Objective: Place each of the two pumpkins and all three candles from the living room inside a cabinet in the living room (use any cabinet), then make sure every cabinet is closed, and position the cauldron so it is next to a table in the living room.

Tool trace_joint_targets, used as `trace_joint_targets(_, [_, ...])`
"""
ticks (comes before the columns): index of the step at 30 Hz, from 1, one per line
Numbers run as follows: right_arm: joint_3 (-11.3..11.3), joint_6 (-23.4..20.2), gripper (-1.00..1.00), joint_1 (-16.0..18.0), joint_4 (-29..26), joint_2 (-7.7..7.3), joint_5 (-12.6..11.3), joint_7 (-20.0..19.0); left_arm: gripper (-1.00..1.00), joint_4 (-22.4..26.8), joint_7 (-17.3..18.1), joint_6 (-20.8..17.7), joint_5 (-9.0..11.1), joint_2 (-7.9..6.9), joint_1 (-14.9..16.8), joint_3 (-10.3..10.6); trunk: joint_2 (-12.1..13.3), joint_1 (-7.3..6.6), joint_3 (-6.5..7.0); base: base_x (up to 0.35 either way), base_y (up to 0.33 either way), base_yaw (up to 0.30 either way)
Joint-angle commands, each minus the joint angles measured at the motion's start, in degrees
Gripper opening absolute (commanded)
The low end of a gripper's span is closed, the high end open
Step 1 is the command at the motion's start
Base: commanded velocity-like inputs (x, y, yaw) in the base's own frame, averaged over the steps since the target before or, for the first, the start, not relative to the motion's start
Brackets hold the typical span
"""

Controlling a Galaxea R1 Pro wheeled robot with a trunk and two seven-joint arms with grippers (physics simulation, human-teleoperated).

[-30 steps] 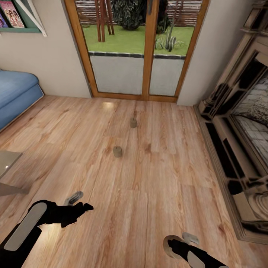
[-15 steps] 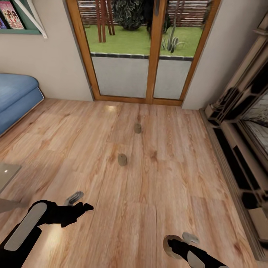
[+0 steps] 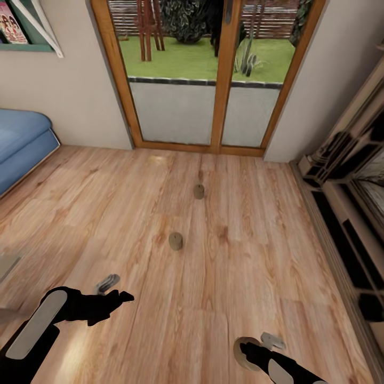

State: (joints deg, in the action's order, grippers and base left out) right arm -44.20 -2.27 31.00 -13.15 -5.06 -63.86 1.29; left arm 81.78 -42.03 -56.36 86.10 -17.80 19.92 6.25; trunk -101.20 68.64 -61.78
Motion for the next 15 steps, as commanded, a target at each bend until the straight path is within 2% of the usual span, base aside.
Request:
trace_joint_targets(1, [-0.28,-0.19,-1.00,0.02,-0.13,-0.06,-0.30,0.11,1.00,0.05,-0.60,0.02,0.56,-0.04,0.04,0.07,-0.02,0.02,-0.04,0.225,0.000,0.000])
trace_joint_targets(15, [-0.28,-0.19,-1.00,0.02,-0.13,-0.04,-0.30,0.03,1.00,0.05,-0.60,0.02,0.56,-0.04,0.04,0.07,-0.02,0.02,-0.04,0.191,-0.014,0.000])
